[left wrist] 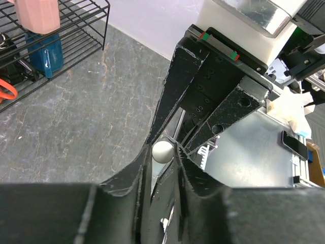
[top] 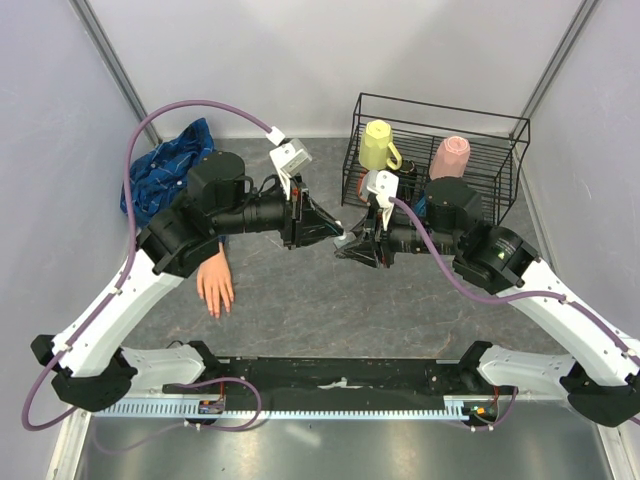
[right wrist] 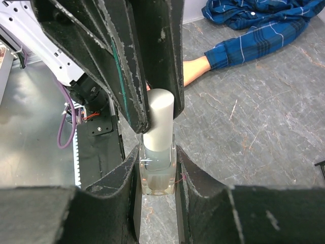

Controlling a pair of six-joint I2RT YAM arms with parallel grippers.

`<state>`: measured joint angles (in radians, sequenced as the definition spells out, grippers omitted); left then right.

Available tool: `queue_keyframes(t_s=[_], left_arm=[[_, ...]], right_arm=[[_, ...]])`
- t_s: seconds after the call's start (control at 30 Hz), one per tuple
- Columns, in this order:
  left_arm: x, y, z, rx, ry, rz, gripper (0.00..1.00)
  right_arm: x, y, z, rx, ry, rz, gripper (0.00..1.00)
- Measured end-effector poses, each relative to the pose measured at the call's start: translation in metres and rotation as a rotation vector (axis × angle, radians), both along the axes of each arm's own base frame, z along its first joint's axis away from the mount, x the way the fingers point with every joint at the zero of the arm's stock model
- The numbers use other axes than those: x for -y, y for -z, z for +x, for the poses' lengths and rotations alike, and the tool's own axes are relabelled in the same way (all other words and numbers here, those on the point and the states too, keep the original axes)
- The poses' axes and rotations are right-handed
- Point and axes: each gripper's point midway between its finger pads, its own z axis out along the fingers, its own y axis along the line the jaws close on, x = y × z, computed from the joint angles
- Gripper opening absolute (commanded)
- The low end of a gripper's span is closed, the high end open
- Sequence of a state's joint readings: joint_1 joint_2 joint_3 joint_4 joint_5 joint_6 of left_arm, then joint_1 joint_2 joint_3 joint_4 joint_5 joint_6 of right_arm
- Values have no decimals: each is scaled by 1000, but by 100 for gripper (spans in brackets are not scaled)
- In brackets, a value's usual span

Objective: Paint the nails

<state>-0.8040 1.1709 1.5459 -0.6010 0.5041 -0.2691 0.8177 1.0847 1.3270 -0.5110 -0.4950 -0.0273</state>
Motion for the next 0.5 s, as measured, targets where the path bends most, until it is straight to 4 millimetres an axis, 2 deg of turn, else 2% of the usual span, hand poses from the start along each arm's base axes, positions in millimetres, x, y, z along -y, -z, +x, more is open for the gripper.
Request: queue_keyframes(t_s=[0.1,0.13,0.17,0.27,0.3,0.37,0.4,0.47,0.5], left_arm=[[1,0,1,1,3,4,13],[1,0,1,1,4,6,5],[2,0,1,-2,5,8,2],[2,1,2,-6,9,11,2],[3,1,2,-6,10,12,2],[3,1,2,-4,10,12,2],[3,1,3,-2,6,13,2],[3,1,4,1,-3,16,2],[3,2,5,4,-9,20,2]], right_arm=[[0,0,0,-1,-1,-1,0],[0,0,0,-1,0,-1,0],[0,0,0,0,2,-1,1],[1,1,1,-2,10,-6,18],[2,1,1,-1,13,-7,32],[3,1,3,0,31,-8,44],[3,1,4,1,43,-9,57],[6,0,10,1,89,-9,67],[8,0,15,2,123,-9,79]])
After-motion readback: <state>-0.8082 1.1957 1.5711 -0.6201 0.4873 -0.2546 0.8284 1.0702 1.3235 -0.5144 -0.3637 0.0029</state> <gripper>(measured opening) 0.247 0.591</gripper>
